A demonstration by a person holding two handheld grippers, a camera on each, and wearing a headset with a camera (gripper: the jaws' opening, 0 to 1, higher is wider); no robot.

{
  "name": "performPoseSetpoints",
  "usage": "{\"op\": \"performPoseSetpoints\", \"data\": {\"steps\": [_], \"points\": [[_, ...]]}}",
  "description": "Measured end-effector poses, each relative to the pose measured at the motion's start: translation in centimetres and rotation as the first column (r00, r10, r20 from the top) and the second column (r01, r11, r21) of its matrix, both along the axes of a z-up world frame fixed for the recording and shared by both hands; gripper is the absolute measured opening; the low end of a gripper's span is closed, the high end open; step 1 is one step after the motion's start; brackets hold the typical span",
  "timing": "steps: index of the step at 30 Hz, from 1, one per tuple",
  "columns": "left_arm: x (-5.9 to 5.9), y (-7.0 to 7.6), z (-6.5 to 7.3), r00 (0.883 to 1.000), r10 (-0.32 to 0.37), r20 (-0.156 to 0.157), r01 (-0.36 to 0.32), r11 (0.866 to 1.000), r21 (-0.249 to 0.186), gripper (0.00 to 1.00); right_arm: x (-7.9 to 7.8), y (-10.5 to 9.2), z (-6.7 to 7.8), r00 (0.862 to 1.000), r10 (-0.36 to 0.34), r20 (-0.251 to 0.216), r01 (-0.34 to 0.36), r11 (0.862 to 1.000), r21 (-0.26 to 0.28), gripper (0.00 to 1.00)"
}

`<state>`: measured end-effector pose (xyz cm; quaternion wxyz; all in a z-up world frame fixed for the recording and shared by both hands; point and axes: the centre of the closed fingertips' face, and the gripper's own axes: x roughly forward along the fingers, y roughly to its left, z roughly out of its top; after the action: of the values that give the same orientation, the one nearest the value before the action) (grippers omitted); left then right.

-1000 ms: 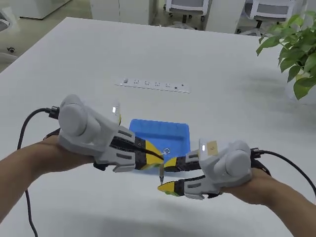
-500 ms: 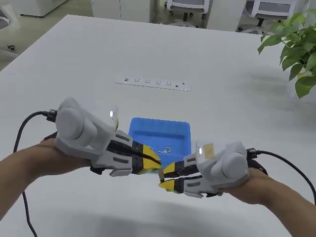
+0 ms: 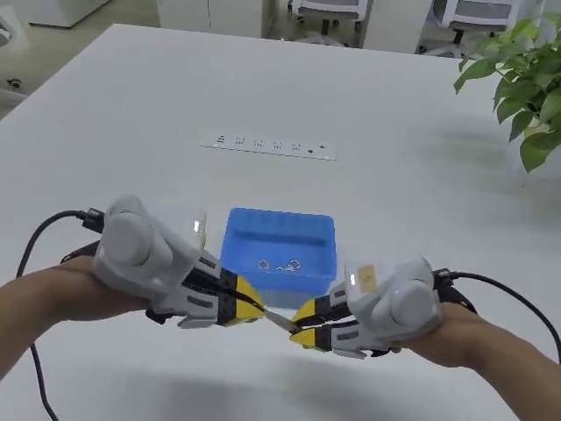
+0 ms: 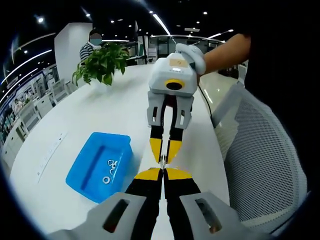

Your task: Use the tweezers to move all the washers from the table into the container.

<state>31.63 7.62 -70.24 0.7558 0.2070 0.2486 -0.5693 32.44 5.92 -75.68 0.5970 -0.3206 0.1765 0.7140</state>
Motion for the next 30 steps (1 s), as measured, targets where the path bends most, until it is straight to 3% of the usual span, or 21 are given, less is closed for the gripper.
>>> {"op": "performPoseSetpoints", "data": {"steps": [16, 30], "points": [[0.8, 2.2, -5.4, 0.999, -0.010, -0.038, 0.016, 0.987, 0.159, 0.05, 0.8, 0.1, -1.7, 1.000, -0.010, -0.001, 0.010, 0.999, -0.037, 0.10], [0.9, 2.3, -7.7, 0.997, -0.022, -0.072, 0.037, 0.978, 0.208, 0.05, 0.8, -0.1, -3.0, 1.000, -0.012, -0.011, 0.011, 0.997, -0.081, 0.10]]}}
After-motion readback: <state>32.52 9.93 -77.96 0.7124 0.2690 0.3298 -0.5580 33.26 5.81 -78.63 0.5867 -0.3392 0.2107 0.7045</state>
